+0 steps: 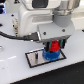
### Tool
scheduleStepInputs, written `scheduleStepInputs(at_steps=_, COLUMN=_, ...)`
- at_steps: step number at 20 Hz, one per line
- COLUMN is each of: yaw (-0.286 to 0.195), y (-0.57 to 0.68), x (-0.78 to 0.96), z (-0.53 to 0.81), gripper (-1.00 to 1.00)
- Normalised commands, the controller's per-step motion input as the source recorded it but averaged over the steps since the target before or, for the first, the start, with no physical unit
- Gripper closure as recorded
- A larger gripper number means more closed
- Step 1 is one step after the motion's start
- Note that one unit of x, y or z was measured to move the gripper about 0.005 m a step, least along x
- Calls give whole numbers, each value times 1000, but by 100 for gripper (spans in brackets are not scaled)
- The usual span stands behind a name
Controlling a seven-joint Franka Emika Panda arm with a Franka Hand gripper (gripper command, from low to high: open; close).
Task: Insert the blue gear onto the right peg, followed by the red gear
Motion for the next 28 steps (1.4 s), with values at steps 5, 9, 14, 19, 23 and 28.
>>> scheduleStepInputs(at_steps=5, yaw=0, y=-97, x=267, z=119, gripper=100)
scheduleStepInputs(at_steps=9, yaw=0, y=-21, x=490, z=453, gripper=100)
scheduleStepInputs(at_steps=14, yaw=0, y=-104, x=191, z=-54, gripper=100)
scheduleStepInputs(at_steps=19, yaw=0, y=-49, x=140, z=-117, gripper=100)
scheduleStepInputs(at_steps=23, yaw=0, y=-203, x=146, z=-239, gripper=100)
scheduleStepInputs(at_steps=28, yaw=0, y=-109, x=141, z=-221, gripper=100)
